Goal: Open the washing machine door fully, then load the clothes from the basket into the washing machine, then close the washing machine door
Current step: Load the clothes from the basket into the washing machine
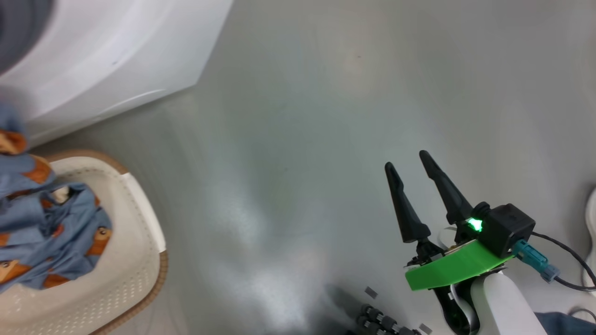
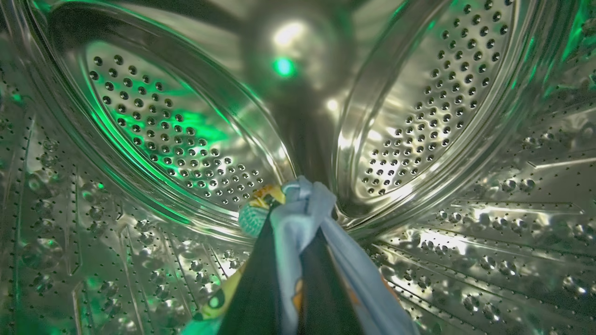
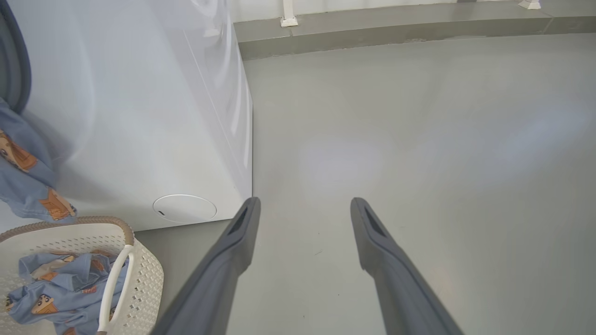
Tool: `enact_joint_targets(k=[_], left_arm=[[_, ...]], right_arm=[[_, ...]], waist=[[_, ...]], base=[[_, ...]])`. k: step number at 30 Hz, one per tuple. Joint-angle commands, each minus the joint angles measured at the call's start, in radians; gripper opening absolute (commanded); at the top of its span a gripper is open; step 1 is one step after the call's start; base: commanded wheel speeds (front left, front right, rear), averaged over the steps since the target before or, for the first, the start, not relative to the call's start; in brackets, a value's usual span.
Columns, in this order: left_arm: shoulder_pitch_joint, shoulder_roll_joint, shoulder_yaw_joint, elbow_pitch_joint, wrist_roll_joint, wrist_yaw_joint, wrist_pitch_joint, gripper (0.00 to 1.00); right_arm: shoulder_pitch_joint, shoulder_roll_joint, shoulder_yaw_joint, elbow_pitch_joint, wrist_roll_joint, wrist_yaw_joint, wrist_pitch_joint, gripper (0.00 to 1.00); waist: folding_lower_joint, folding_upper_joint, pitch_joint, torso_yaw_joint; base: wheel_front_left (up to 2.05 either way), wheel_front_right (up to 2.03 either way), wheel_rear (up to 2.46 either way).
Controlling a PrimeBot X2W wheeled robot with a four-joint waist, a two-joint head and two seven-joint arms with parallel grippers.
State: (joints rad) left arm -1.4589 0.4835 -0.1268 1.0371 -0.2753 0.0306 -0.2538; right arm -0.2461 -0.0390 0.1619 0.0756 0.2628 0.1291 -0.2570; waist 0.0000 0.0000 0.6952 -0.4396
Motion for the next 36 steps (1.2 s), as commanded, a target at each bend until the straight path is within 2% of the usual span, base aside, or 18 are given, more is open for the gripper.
enact_joint_targets(k=[1,4,7,8,9,10,12,13,14,15,18,29,36], left_arm=[[-0.048,0.064,0.006,-0.008,0.009,0.004,-0.008,0.00],[-0.083,0.077,-0.005,-0.003,0.023,0.006,-0.008,0.00],[-0.092,0.065,-0.030,0.017,0.040,0.002,-0.008,0.00],[-0.090,0.059,-0.041,0.030,0.048,0.004,-0.008,0.09],[-0.088,0.052,-0.048,0.043,0.053,0.009,-0.008,0.25],[-0.084,0.044,-0.054,0.059,0.056,0.014,-0.004,0.38],[-0.075,0.026,-0.061,0.090,0.055,0.019,0.003,0.53],[-0.070,0.020,-0.066,0.105,0.056,0.022,0.007,0.66],[-0.070,0.020,-0.066,0.105,0.056,0.022,0.007,0.66],[-0.066,0.013,-0.071,0.122,0.057,0.026,0.018,0.82],[-0.059,-0.004,-0.085,0.153,0.064,0.040,0.027,1.00],[-0.029,-0.095,-0.101,0.202,0.046,0.078,0.031,1.00],[0.019,-0.168,-0.118,0.188,0.036,0.070,0.006,1.00]], right_arm=[[0.013,-0.011,0.029,-0.023,0.021,0.002,-0.005,1.00],[0.014,-0.011,0.032,-0.025,0.025,0.002,-0.005,1.00],[0.021,-0.011,0.020,-0.023,0.026,0.002,-0.005,1.00],[0.024,-0.011,0.017,-0.022,0.025,0.002,-0.005,1.00],[0.027,-0.011,0.014,-0.020,0.024,0.002,-0.005,1.00],[0.030,-0.011,0.010,-0.018,0.023,0.002,-0.005,1.00],[0.031,-0.011,0.005,-0.016,0.025,0.002,-0.005,1.00],[0.031,-0.011,0.002,-0.017,0.026,0.002,-0.005,1.00],[0.031,-0.011,0.002,-0.017,0.026,0.002,-0.005,1.00],[0.030,-0.011,0.000,-0.018,0.027,0.002,-0.005,1.00],[0.029,-0.011,-0.002,-0.018,0.020,0.002,-0.005,1.00],[0.013,-0.011,-0.051,-0.021,-0.015,0.002,-0.005,1.00],[0.008,-0.011,-0.075,-0.014,-0.020,0.002,-0.005,1.00]], waist=[[0.0000,0.0000,0.022,-0.034],[0.0000,0.0000,0.028,-0.044],[0.0000,0.0000,0.030,-0.040],[0.0000,0.0000,0.027,-0.037],[0.0000,0.0000,0.024,-0.032],[0.0000,0.0000,0.019,-0.027],[0.0000,0.0000,0.009,-0.018],[0.0000,0.0000,0.002,-0.014],[0.0000,0.0000,0.002,-0.014],[0.0000,0.0000,-0.004,-0.009],[0.0000,0.0000,-0.022,0.008],[0.0000,0.0000,-0.069,0.087],[0.0000,0.0000,-0.101,0.146]], base=[[0.00,0.00,0.00],[0.00,0.00,0.00],[0.00,0.00,0.00],[0.00,0.00,0.00],[0.00,0.00,0.00],[0.00,0.00,0.00],[0.00,0.00,0.00],[0.00,0.00,0.00],[0.00,0.00,0.00],[0.00,0.00,0.00],[0.00,0.00,0.00],[0.00,0.00,0.00],[0.00,0.00,0.00]])
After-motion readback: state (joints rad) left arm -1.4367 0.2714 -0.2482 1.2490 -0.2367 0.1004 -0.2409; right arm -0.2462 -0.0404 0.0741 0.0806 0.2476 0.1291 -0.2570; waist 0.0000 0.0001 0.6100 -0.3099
